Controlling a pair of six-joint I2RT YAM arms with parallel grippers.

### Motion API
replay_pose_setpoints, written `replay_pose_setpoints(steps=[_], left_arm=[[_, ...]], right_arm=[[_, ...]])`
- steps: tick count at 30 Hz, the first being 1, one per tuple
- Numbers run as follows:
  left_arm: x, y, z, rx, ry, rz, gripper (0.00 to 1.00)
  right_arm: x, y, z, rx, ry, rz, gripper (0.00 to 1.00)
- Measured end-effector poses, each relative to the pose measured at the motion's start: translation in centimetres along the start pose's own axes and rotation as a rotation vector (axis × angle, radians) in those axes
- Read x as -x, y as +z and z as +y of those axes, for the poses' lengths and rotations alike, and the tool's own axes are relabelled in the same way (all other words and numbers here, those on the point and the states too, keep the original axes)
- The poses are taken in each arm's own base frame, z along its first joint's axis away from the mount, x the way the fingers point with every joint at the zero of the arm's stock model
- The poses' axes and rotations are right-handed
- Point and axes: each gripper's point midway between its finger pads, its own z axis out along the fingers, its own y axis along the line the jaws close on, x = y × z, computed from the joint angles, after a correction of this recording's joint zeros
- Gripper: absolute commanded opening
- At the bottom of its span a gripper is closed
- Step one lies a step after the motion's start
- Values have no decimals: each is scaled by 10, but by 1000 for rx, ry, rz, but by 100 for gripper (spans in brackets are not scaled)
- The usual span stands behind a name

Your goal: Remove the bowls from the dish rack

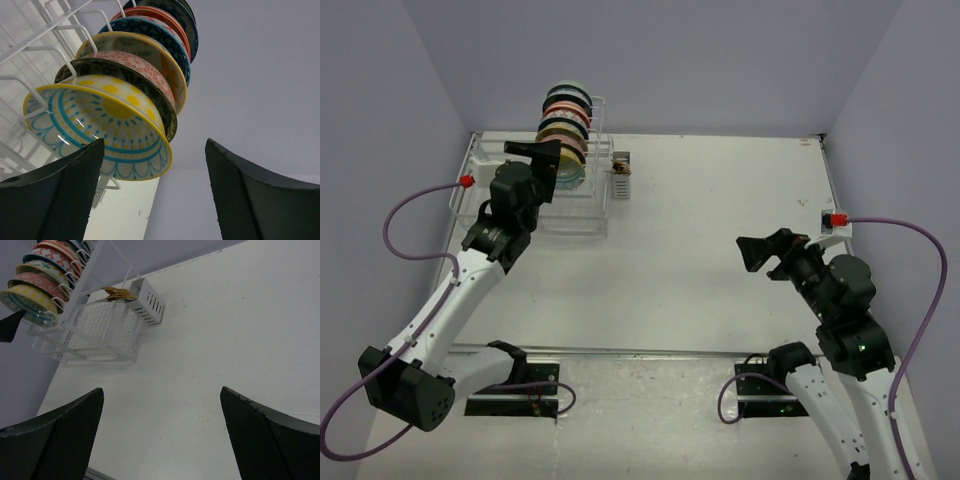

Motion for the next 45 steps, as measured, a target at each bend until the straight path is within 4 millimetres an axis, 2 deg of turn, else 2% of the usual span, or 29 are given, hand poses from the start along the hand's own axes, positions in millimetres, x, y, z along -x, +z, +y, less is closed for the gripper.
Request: replay_pose_setpoints(steps=[3, 6, 18, 22, 23, 32, 45], left_arm=[[1, 9, 4, 22, -3, -24, 63], [4, 15, 8, 37, 0, -42, 53], [12, 22, -1, 5, -38, -73, 23], [8, 24, -7, -18, -66, -54, 8], [6, 23, -9, -25, -71, -46, 1], [1, 19, -14, -43, -98, -17, 0], [8, 2, -12, -58, -130, -14, 0]], right_arm=[[1, 0, 0, 2, -1, -3, 99], [1, 1, 0, 5, -1, -7, 99], [0, 3, 0, 10, -7, -10, 99], [0, 3, 0, 10, -10, -11, 99], [1, 2, 0, 11, -11, -12, 99], [3, -1, 2, 19, -14, -26, 99], [4, 0, 3, 23, -13, -31, 99]])
